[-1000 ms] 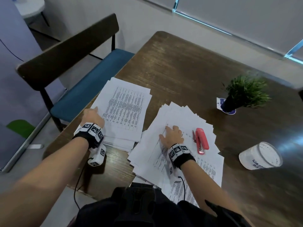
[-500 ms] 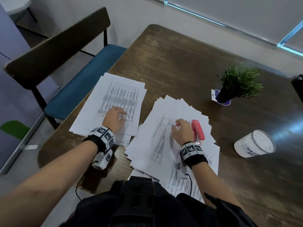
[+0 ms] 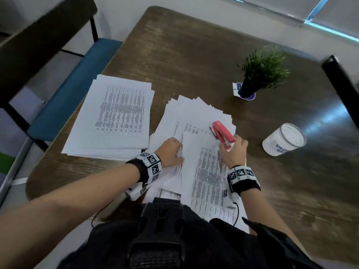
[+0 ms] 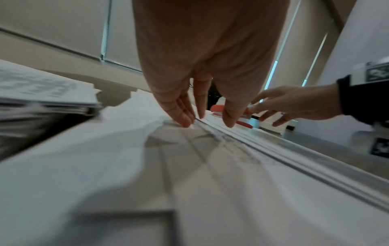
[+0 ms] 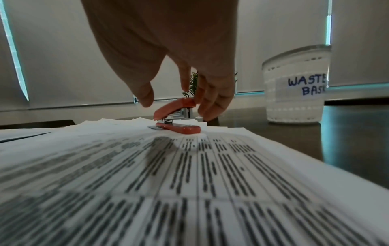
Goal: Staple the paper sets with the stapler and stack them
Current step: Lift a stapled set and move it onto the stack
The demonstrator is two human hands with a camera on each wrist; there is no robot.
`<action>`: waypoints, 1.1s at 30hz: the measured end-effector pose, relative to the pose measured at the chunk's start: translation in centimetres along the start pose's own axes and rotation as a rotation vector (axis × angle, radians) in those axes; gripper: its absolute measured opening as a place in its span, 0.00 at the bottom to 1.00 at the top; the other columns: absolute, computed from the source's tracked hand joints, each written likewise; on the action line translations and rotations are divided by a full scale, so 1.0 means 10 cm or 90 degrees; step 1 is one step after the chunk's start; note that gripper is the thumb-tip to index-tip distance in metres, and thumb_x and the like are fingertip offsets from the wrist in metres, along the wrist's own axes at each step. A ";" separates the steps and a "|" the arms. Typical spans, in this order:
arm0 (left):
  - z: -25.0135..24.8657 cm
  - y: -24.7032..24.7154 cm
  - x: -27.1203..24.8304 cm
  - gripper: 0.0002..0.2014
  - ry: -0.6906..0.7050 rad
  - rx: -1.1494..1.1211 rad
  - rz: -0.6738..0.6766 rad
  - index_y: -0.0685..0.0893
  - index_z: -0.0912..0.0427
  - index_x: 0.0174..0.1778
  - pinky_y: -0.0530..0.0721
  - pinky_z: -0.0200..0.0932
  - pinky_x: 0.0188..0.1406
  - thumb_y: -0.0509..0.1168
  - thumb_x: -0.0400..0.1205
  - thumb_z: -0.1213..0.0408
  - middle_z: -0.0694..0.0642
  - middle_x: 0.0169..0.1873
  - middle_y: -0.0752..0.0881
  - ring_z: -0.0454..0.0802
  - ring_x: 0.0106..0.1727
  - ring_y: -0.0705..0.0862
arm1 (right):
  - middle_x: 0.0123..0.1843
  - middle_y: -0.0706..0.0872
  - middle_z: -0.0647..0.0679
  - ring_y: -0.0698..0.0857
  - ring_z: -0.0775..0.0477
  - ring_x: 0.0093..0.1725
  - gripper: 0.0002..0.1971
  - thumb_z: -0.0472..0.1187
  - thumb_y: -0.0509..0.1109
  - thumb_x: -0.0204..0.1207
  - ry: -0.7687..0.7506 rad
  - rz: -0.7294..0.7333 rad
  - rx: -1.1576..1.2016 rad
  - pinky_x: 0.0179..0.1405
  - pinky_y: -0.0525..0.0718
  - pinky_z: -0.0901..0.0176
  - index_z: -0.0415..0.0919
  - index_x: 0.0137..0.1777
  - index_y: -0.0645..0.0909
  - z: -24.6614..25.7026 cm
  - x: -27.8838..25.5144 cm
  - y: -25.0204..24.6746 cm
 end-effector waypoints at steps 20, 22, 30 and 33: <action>-0.34 0.09 0.29 0.35 -0.189 -0.064 0.000 0.78 0.62 0.56 0.83 0.48 0.51 0.85 0.61 0.51 0.58 0.53 0.85 0.57 0.56 0.84 | 0.63 0.83 0.39 0.83 0.38 0.60 0.22 0.43 0.73 0.73 0.145 0.175 -0.123 0.62 0.82 0.49 0.36 0.66 0.79 -0.07 -0.04 0.07; -0.34 0.02 0.27 0.23 -0.194 -0.061 -0.008 0.78 0.59 0.42 0.79 0.42 0.38 0.83 0.64 0.53 0.55 0.41 0.84 0.53 0.45 0.84 | 0.66 0.76 0.40 0.78 0.38 0.65 0.24 0.45 0.72 0.73 0.154 0.065 -0.141 0.64 0.79 0.41 0.37 0.67 0.73 0.09 0.01 0.00; -0.09 -0.32 0.16 0.20 -0.247 -0.070 -0.001 0.73 0.58 0.31 0.74 0.37 0.27 0.82 0.63 0.60 0.54 0.32 0.80 0.50 0.34 0.80 | 0.65 0.77 0.35 0.78 0.33 0.65 0.19 0.45 0.65 0.80 0.032 0.104 -0.136 0.60 0.81 0.43 0.33 0.65 0.74 0.50 0.40 0.07; 0.05 -0.46 0.08 0.18 -0.268 -0.081 -0.027 0.74 0.57 0.28 0.74 0.37 0.29 0.80 0.64 0.63 0.52 0.30 0.78 0.48 0.32 0.78 | 0.56 0.84 0.33 0.84 0.33 0.55 0.29 0.61 0.56 0.82 0.052 0.140 -0.085 0.48 0.78 0.52 0.31 0.60 0.77 0.48 0.47 0.17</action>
Point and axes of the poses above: each hand's wrist, its own x-axis towards the middle knuckle, its own y-axis out of the palm, z = x × y, the point moved 4 cm from there along x, towards the middle knuckle
